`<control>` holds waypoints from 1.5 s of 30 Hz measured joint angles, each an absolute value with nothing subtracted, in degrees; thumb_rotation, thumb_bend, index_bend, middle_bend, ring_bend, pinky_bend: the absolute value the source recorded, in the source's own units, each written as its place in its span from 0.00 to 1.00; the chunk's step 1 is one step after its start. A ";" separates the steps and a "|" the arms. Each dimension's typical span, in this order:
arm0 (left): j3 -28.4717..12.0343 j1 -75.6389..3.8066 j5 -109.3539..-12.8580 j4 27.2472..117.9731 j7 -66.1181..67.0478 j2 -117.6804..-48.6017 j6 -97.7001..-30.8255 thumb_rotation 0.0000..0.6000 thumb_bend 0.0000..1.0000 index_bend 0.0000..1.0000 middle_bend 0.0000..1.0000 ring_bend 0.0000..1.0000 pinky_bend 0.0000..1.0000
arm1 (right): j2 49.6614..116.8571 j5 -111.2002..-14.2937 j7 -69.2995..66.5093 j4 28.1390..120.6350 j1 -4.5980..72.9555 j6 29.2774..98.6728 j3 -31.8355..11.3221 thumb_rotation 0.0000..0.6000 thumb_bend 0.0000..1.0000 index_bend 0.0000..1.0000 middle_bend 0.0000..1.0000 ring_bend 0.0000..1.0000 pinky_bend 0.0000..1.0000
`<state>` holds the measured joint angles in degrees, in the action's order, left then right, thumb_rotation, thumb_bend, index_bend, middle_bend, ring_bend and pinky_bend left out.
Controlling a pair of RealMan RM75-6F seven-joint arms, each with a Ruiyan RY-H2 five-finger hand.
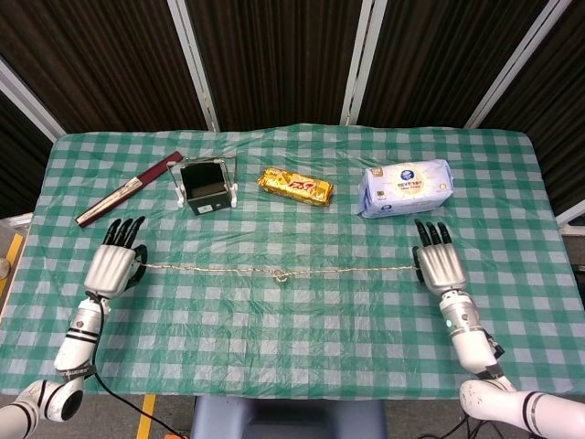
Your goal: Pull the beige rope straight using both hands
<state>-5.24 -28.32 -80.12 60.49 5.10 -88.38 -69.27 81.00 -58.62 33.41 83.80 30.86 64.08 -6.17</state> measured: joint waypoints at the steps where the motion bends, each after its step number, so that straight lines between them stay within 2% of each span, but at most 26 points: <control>1: -5.05 -28.04 -79.92 60.32 5.07 -88.35 -69.00 1.00 0.49 0.63 0.01 0.00 0.00 | 80.71 -58.74 32.70 83.65 30.48 64.23 -6.07 1.00 0.60 0.71 0.06 0.00 0.00; 17: -4.40 -25.64 -78.91 57.10 2.43 -89.24 -67.96 1.00 0.49 0.63 0.01 0.00 0.00 | 77.73 -59.86 20.89 76.38 24.77 62.94 -4.73 1.00 0.60 0.71 0.06 0.00 0.00; 33: -2.56 -26.16 -81.10 53.56 -0.29 -91.50 -64.77 1.00 0.49 0.62 0.02 0.00 0.00 | 81.10 -61.74 17.90 69.68 23.83 58.82 -4.18 1.00 0.60 0.71 0.07 0.00 0.00; 35: -2.41 -26.23 -81.37 53.03 -1.17 -91.75 -64.48 1.00 0.49 0.58 0.01 0.00 0.00 | 81.37 -61.71 18.11 69.51 23.83 58.43 -4.18 1.00 0.60 0.71 0.07 0.00 0.00; 39: -2.02 -26.55 -81.70 52.95 -2.99 -91.61 -62.89 1.00 0.49 0.39 0.00 0.00 0.00 | 81.78 -61.39 18.25 69.54 23.92 57.27 -4.35 1.00 0.60 0.67 0.07 0.00 0.00; 42: -1.96 -26.79 -81.90 53.49 -3.83 -91.14 -62.35 1.00 0.48 0.23 0.00 0.00 0.00 | 81.75 -61.52 18.26 69.65 23.95 56.61 -4.24 1.00 0.60 0.49 0.05 0.00 0.00; 45: -1.97 -26.82 -82.08 53.87 -3.99 -90.86 -62.49 1.00 0.47 0.13 0.00 0.00 0.00 | 81.31 -61.44 18.40 70.14 24.01 55.75 -4.05 1.00 0.60 0.37 0.03 0.00 0.00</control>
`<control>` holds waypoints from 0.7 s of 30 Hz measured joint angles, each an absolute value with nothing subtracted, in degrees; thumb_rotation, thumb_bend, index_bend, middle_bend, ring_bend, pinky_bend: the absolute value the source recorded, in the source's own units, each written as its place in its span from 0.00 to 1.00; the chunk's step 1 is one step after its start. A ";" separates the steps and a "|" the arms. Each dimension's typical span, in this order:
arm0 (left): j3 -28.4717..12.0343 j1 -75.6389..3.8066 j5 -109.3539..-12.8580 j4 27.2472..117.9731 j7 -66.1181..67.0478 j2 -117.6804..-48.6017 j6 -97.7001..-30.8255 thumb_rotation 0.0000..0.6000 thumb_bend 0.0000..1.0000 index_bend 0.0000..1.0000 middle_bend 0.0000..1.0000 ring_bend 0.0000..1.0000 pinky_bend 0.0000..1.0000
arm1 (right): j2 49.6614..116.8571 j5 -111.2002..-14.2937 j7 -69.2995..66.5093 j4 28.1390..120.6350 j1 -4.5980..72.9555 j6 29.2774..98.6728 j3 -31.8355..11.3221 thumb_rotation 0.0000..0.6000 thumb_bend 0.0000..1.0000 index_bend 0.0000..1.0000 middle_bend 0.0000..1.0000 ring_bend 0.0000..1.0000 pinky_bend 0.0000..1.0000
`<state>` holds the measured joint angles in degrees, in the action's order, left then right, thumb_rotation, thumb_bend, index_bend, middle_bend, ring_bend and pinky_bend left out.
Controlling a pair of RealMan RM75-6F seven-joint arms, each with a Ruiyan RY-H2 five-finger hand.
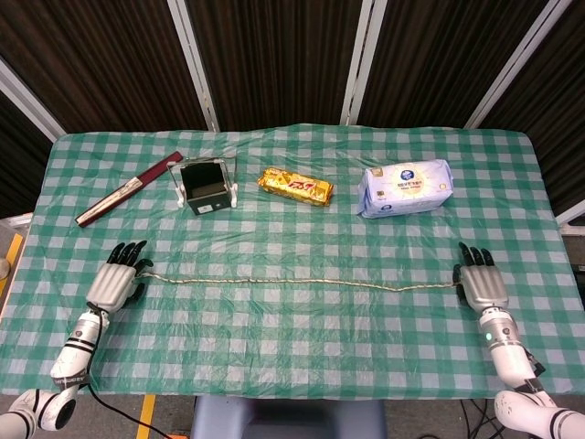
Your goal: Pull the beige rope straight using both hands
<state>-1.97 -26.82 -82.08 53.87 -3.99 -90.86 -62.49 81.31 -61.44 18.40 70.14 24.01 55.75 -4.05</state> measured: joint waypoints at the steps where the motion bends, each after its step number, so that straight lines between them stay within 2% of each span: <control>1: -1.97 -26.82 -82.09 53.90 -3.99 -90.84 -62.50 1.00 0.47 0.08 0.00 0.00 0.00 | 81.22 -61.39 18.43 70.23 24.02 55.64 -4.04 1.00 0.60 0.28 0.02 0.00 0.00; 2: -1.97 -26.80 -82.12 54.08 -3.98 -90.74 -62.57 1.00 0.46 0.03 0.00 0.00 0.00 | 81.13 -61.32 18.47 70.34 24.02 55.49 -4.03 1.00 0.60 0.19 0.00 0.00 0.00; 3: -1.97 -26.76 -82.18 54.32 -3.96 -90.60 -62.71 1.00 0.46 0.01 0.00 0.00 0.00 | 80.92 -61.22 18.51 70.61 24.02 55.25 -4.01 1.00 0.60 0.15 0.00 0.00 0.00; 7: -2.15 -26.18 -82.53 56.42 -4.12 -89.15 -64.54 1.00 0.45 0.00 0.00 0.00 0.00 | 79.40 -61.81 18.31 72.91 23.48 56.09 -3.91 1.00 0.60 0.03 0.00 0.00 0.00; 12: -2.37 -24.10 -83.55 63.14 -4.31 -84.43 -70.39 1.00 0.44 0.00 0.00 0.00 0.00 | 75.37 -64.16 16.61 78.98 21.09 61.33 -3.79 1.00 0.59 0.00 0.00 0.00 0.00; 16: -2.09 -21.04 -84.39 70.12 -4.20 -79.76 -75.87 1.00 0.44 0.00 0.00 0.00 0.00 | 72.09 -66.38 15.44 83.85 18.46 66.47 -3.49 1.00 0.49 0.00 0.00 0.00 0.00; 21: 0.49 -14.82 -85.15 82.03 -0.66 -72.33 -82.19 1.00 0.44 0.00 0.00 0.00 0.00 | 69.19 -73.09 14.05 89.11 13.83 75.61 -1.13 1.00 0.46 0.00 0.00 0.00 0.00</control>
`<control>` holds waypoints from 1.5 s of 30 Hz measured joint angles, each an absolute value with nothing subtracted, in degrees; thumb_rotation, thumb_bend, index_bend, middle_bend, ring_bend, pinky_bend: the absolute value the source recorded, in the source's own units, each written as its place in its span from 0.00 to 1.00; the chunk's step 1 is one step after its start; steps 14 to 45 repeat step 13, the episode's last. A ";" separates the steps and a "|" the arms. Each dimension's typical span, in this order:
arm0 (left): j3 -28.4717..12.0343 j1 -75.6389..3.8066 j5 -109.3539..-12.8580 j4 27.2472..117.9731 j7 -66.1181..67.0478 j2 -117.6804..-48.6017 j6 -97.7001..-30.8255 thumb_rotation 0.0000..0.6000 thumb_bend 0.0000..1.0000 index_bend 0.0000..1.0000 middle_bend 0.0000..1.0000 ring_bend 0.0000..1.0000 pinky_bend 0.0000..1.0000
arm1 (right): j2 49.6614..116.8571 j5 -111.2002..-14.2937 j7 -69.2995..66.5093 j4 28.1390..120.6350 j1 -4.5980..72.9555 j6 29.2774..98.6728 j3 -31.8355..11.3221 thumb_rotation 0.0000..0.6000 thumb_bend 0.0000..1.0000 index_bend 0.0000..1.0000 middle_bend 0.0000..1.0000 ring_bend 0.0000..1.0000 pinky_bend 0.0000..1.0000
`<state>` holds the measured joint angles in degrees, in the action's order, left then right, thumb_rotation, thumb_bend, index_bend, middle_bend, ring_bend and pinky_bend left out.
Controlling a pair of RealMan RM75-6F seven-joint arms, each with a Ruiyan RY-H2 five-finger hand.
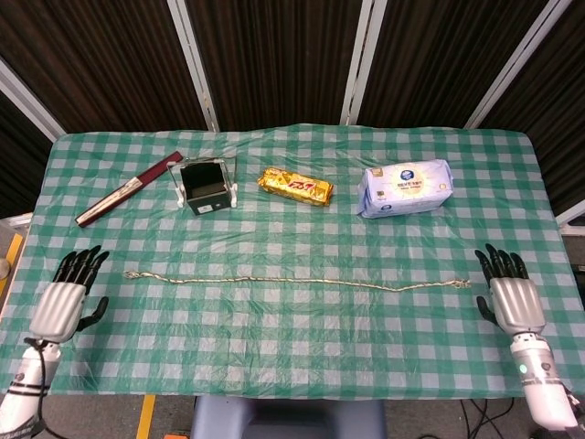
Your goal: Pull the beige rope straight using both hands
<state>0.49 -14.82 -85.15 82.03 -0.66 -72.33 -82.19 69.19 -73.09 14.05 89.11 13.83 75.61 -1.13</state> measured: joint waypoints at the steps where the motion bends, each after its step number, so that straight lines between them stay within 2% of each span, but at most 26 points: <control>1: 1.15 -13.29 -85.24 84.20 0.43 -71.20 -83.63 1.00 0.44 0.00 0.00 0.00 0.00 | 68.90 -75.05 13.90 89.67 12.88 77.51 -0.43 1.00 0.44 0.00 0.00 0.00 0.00; 4: 3.04 -8.02 -85.82 88.98 3.28 -69.03 -88.97 1.00 0.44 0.00 0.00 0.00 0.00 | 68.44 -82.40 14.08 90.75 9.41 84.53 1.95 1.00 0.39 0.00 0.00 0.00 0.00; 9: 3.88 -4.37 -87.80 89.08 7.96 -68.49 -94.66 1.00 0.44 0.00 0.00 0.00 0.00 | 68.25 -90.65 14.02 91.29 4.16 93.68 4.10 1.00 0.39 0.00 0.00 0.00 0.00; 13: 3.62 -2.72 -88.95 88.57 7.25 -68.19 -96.43 1.00 0.44 0.00 0.00 0.00 0.00 | 67.97 -91.05 13.49 91.44 3.35 93.16 4.22 1.00 0.39 0.00 0.00 0.00 0.00; 45: 3.62 -2.72 -88.95 88.57 7.25 -68.19 -96.43 1.00 0.44 0.00 0.00 0.00 0.00 | 67.97 -91.05 13.49 91.44 3.35 93.16 4.22 1.00 0.39 0.00 0.00 0.00 0.00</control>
